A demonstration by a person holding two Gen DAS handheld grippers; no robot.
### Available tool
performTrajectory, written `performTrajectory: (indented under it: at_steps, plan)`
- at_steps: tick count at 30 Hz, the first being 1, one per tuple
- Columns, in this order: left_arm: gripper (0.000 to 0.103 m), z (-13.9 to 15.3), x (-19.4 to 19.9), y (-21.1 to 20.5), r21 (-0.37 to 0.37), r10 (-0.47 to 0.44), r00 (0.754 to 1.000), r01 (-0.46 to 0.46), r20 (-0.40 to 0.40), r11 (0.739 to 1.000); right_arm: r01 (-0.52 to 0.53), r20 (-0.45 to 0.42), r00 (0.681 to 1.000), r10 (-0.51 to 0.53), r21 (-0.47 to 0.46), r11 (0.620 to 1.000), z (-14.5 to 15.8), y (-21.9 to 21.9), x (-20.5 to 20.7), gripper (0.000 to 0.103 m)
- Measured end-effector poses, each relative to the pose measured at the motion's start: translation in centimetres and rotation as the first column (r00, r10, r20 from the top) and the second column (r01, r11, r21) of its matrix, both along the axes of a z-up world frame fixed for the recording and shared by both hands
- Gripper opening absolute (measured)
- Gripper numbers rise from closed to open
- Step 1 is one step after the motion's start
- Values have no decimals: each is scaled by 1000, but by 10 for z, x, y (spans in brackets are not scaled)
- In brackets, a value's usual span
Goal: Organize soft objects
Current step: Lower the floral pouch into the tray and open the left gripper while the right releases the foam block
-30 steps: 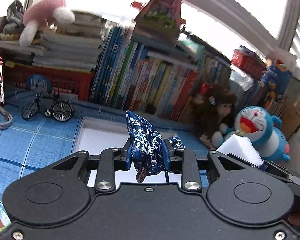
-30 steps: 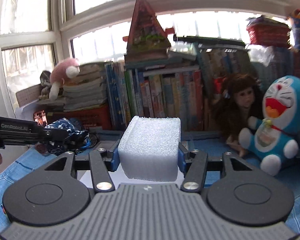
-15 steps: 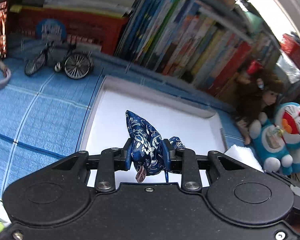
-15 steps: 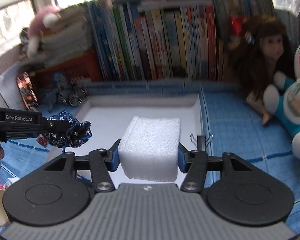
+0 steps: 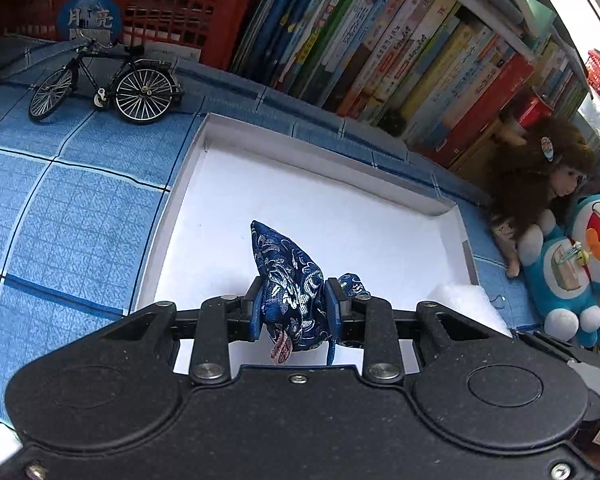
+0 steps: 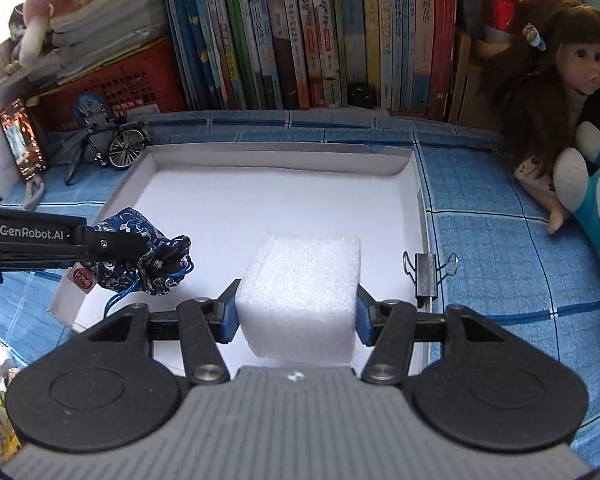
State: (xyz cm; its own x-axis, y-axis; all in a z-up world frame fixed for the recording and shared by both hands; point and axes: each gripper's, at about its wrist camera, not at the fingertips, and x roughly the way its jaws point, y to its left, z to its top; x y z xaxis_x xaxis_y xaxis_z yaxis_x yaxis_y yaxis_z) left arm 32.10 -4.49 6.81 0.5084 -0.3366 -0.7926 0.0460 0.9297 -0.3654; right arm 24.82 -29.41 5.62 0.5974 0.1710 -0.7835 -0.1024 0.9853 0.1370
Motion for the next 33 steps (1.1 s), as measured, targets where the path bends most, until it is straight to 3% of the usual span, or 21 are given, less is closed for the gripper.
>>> performTrajectory:
  at_steps: [11,15,21,33]
  plan:
    - [34,-7,10,2,-7,18,1000,-18,-15,1000,24,-35,999,-24,15,1000,-3,-5,12,63]
    - [51,-2,6,2,12,45,998,-45,32,999,18,-13,1000,-18,29,999,0,-6,10,78]
    - [74,15,-5,8,16,69,993,-71,97,997,20,18,1000,-21,42,999,10,-7,2,82]
    - [82,50,-52,3,57,-23,978,11,205,998,-18,149,989,15,15,1000,43,-6,-40,88]
